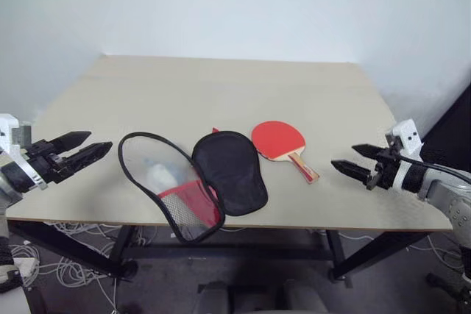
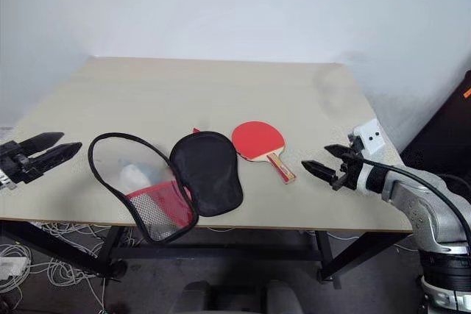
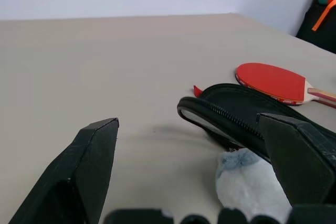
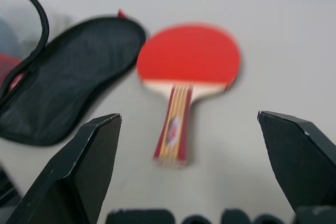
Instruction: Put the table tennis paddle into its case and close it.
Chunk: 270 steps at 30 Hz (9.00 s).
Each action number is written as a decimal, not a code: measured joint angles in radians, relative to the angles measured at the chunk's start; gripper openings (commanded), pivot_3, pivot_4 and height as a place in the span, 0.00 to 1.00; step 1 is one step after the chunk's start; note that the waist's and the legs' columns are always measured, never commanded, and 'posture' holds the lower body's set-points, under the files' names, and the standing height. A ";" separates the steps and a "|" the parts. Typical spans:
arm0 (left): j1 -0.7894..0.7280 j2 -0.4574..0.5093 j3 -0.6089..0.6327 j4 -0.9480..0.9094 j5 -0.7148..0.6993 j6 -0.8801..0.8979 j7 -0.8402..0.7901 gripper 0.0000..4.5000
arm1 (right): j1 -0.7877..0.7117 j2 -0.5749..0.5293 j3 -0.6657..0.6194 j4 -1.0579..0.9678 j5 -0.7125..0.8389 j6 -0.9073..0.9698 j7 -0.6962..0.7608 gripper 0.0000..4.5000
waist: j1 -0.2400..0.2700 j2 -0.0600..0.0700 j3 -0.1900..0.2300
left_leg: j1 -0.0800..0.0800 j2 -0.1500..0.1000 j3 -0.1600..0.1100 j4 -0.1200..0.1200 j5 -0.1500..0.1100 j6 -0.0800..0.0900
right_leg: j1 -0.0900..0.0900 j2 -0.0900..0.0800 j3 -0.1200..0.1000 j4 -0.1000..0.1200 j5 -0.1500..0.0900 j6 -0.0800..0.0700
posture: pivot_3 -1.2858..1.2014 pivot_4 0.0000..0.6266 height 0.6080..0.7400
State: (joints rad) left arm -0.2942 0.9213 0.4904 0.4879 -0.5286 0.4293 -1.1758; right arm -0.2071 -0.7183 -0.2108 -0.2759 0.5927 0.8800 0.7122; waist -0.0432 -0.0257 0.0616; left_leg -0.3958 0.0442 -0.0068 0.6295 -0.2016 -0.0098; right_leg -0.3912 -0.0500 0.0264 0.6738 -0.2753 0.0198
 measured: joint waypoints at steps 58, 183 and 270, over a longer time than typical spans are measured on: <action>-0.132 0.034 -0.156 -0.130 -0.040 0.005 -0.296 0.99 | -0.416 0.069 0.469 0.258 -0.210 0.212 -0.131 1.00 | -0.009 0.000 0.000 | -0.003 0.000 0.002 0.000 0.000 0.001 | -0.005 0.001 0.002 0.001 0.000 0.000 | 0.52 0.00 1.00; 0.010 -0.032 -0.084 -0.261 -0.117 0.100 -0.105 1.00 | -0.549 0.772 0.210 0.302 -0.200 0.334 -0.444 0.99 | -0.027 -0.001 -0.001 | -0.016 0.002 0.002 0.006 0.000 0.001 | -0.017 0.004 0.005 0.003 0.006 0.001 | 0.52 0.00 1.00; 0.167 -0.451 -0.148 -0.660 -0.740 0.777 0.687 1.00 | -0.159 0.153 0.136 0.119 -0.181 0.011 -0.141 0.99 | -0.002 -0.004 -0.002 | -0.015 0.002 0.019 0.015 -0.005 0.010 | -0.017 0.006 0.021 0.002 0.010 0.008 | 0.52 0.00 1.00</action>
State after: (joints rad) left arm -0.1268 0.4701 0.3427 -0.1720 -1.2689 1.2063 -0.4889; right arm -0.3660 -0.5653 -0.0751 -0.1568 0.4121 0.8914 0.5717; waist -0.0447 -0.0293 0.0592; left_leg -0.4104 0.0463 0.0124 0.6447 -0.2063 0.0001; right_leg -0.4084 -0.0443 0.0474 0.6759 -0.2648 0.0280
